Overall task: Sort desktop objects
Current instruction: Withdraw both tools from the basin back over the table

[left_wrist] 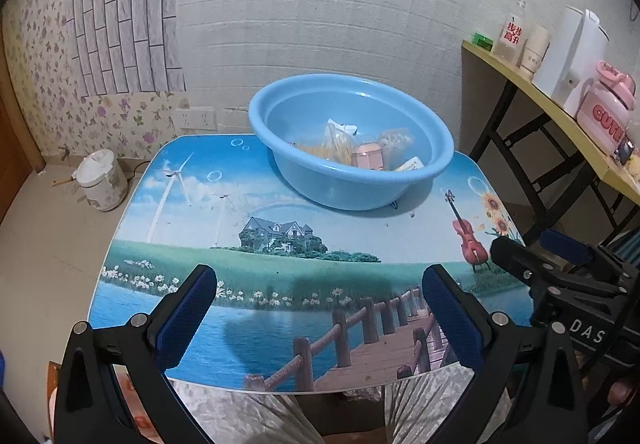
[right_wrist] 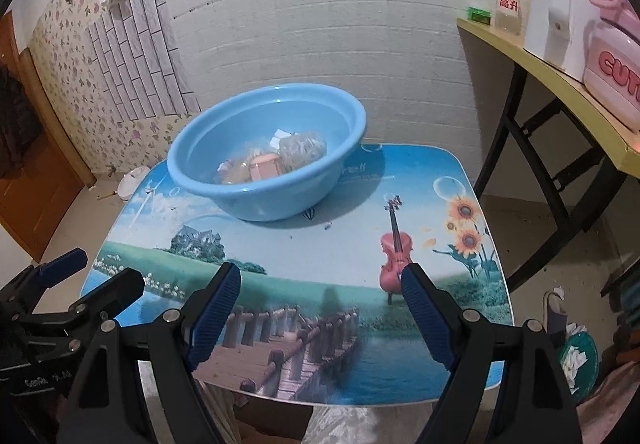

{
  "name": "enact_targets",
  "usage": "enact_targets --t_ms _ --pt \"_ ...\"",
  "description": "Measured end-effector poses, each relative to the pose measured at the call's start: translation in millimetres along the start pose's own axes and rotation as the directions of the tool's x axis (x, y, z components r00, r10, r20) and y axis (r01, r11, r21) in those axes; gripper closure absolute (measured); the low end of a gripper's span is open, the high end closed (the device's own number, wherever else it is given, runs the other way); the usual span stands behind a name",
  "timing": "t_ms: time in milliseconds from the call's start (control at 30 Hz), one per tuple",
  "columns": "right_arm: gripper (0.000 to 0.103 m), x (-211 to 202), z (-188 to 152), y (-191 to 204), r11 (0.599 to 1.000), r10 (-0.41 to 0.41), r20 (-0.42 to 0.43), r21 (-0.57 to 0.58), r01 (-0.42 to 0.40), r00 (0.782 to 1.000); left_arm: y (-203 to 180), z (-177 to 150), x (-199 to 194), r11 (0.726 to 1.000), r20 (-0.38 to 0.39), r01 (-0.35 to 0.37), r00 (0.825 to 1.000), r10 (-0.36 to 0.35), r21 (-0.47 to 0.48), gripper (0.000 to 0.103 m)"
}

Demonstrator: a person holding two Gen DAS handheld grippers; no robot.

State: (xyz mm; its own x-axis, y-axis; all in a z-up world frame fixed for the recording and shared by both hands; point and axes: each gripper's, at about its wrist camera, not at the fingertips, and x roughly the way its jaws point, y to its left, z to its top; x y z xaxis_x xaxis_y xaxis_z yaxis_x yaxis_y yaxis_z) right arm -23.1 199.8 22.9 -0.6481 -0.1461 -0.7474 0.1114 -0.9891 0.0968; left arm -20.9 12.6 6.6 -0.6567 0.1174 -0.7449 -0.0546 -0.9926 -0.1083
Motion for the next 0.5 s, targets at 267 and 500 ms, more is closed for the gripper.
enact_targets --t_ms 267,500 --pt "0.019 -4.7 -3.0 -2.7 1.0 -0.01 0.01 0.008 0.01 1.0 -7.2 2.2 -1.8 0.999 0.001 -0.004 1.0 0.004 0.043 0.0" --pt "0.019 -2.0 -3.8 2.4 1.0 -0.007 0.011 0.017 0.007 1.0 -1.8 3.6 -0.5 0.999 0.0 -0.016 1.0 0.016 0.033 0.0"
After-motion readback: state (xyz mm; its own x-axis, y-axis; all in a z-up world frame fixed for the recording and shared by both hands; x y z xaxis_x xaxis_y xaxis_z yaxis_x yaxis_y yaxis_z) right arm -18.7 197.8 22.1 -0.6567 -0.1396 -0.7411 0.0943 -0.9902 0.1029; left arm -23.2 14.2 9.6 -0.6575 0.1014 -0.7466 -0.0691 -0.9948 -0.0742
